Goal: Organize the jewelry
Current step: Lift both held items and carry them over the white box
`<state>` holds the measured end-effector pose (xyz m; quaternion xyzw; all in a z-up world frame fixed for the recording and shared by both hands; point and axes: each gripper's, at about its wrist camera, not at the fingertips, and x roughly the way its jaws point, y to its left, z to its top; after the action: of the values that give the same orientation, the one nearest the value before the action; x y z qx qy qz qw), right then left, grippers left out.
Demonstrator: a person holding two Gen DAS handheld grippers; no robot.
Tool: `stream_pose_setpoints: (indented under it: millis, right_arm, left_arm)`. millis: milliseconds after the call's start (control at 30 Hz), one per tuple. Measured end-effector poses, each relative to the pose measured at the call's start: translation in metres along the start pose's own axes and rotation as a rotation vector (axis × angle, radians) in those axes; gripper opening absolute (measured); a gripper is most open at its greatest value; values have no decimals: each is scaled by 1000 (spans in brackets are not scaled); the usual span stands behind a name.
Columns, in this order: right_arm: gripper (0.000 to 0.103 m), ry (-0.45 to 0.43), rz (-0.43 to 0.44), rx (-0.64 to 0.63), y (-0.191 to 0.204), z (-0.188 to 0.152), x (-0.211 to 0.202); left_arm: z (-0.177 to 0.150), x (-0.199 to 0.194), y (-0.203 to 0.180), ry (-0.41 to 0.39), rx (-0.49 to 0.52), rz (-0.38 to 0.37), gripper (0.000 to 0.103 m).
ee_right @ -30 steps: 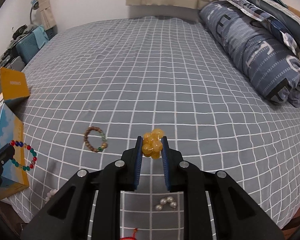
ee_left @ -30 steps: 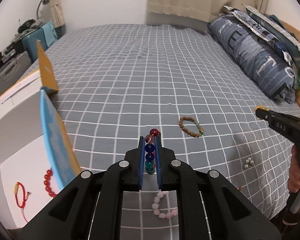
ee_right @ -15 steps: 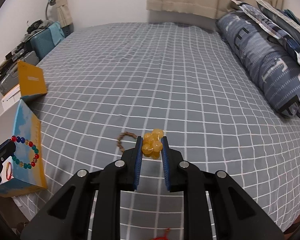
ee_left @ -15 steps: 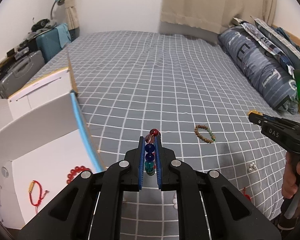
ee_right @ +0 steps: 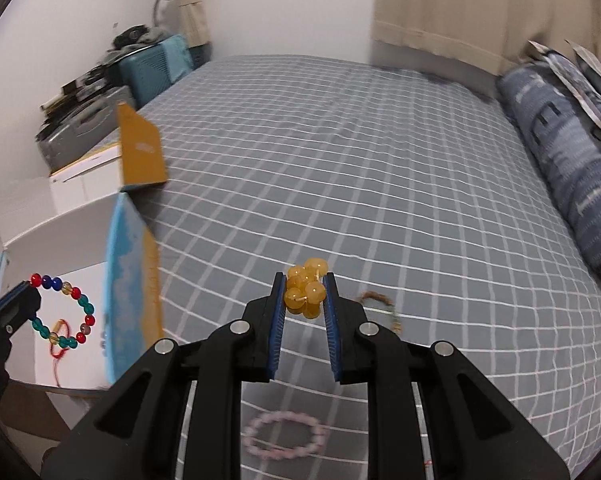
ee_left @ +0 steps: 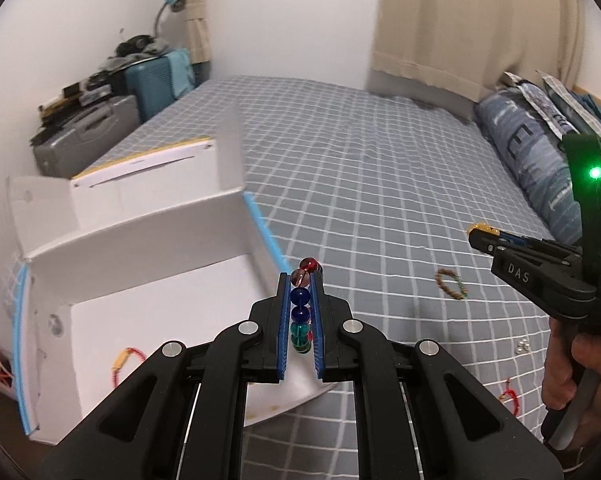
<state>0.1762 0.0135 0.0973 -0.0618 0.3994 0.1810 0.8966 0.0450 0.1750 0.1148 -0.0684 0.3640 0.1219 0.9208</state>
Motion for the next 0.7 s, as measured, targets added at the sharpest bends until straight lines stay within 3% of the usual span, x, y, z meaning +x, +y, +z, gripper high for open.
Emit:
stream_pose_setpoints:
  millis: [367,700]
  right_arm:
    - [18,-26,105,-131,98,4,-2]
    - [18,5,187,-223,179,-10,7]
  left_arm:
    - [-14,-11,60,8,-81,125,9]
    - [-35,-14,116,40,-147,214,9]
